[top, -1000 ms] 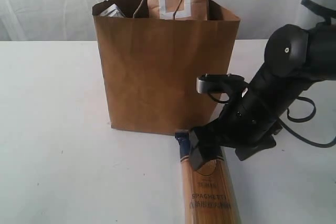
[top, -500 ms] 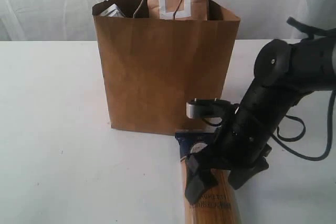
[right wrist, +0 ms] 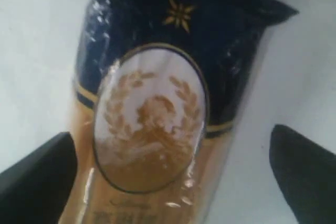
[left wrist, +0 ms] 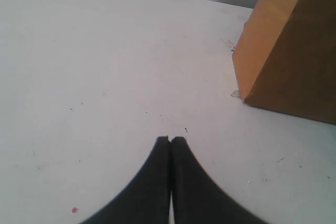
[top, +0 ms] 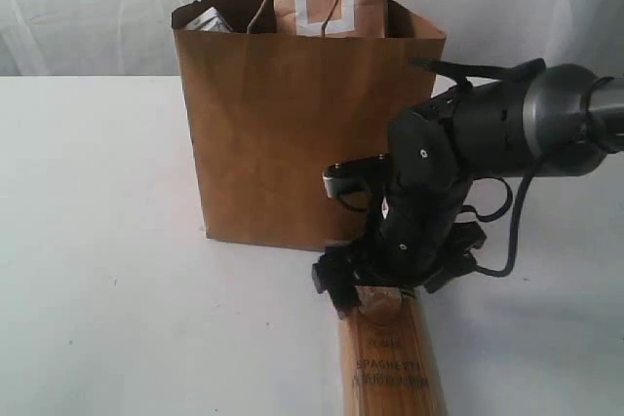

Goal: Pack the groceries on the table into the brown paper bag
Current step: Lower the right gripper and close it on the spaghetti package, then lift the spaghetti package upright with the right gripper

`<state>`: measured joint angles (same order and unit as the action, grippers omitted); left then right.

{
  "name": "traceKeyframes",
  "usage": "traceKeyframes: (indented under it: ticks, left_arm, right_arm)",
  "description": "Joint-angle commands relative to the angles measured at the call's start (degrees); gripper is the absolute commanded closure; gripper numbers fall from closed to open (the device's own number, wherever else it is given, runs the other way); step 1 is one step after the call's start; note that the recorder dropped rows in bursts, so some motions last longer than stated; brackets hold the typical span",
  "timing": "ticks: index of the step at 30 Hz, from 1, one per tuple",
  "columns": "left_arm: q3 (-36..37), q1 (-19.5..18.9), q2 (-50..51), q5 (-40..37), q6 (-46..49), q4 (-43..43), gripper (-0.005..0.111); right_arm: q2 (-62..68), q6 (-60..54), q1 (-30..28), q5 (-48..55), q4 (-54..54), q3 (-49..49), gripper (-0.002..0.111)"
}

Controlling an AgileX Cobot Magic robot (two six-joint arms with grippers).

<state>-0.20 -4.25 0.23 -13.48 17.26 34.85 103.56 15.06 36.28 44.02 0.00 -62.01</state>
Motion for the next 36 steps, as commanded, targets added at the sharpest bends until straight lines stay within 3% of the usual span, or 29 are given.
traceKeyframes:
  ticks: [1, 5, 9, 22, 24, 26, 27, 29, 36]
  left_arm:
    - [0.2, 0.34, -0.23, -0.12, -0.36, 0.87, 0.107]
    - [0.2, 0.3, -0.23, -0.02, -0.36, 0.87, 0.107]
    - [0.2, 0.3, -0.23, -0.02, -0.36, 0.87, 0.107]
    - [0.2, 0.3, -0.23, -0.02, -0.36, 0.87, 0.107]
    - [0.2, 0.3, -0.23, -0.02, -0.36, 0.87, 0.107]
    - [0.2, 0.3, -0.23, -0.02, -0.36, 0.87, 0.107]
    - [0.2, 0.3, -0.23, -0.02, -0.36, 0.87, 0.107]
    - [0.2, 0.3, -0.23, -0.02, -0.36, 0.87, 0.107]
    - [0.2, 0.3, -0.23, -0.02, -0.36, 0.87, 0.107]
  right_arm:
    - [-0.06, 1.64, 1.96, -7.43, 4.06, -0.17, 0.017]
    - [-0.06, 2.35, 1.97, -8.13, 2.57, 0.15, 0.017]
    - [2.37, 11.5, 1.97, -7.69, -5.2, 0.44, 0.017]
    - [5.88, 13.18, 2.21, -7.5, -5.12, 1.43, 0.018]
    - [5.19, 13.18, 3.03, -8.18, -5.12, 1.43, 0.024]
    - [4.96, 13.18, 3.26, -7.97, -5.87, 1.43, 0.044]
    - [4.96, 11.1, 3.26, -7.21, -7.49, 1.43, 0.072]
    - [4.96, 7.09, 3.26, -6.53, -7.8, 1.43, 0.107]
    - [-1.46, -2.26, 3.26, -5.15, -2.06, 1.43, 0.108]
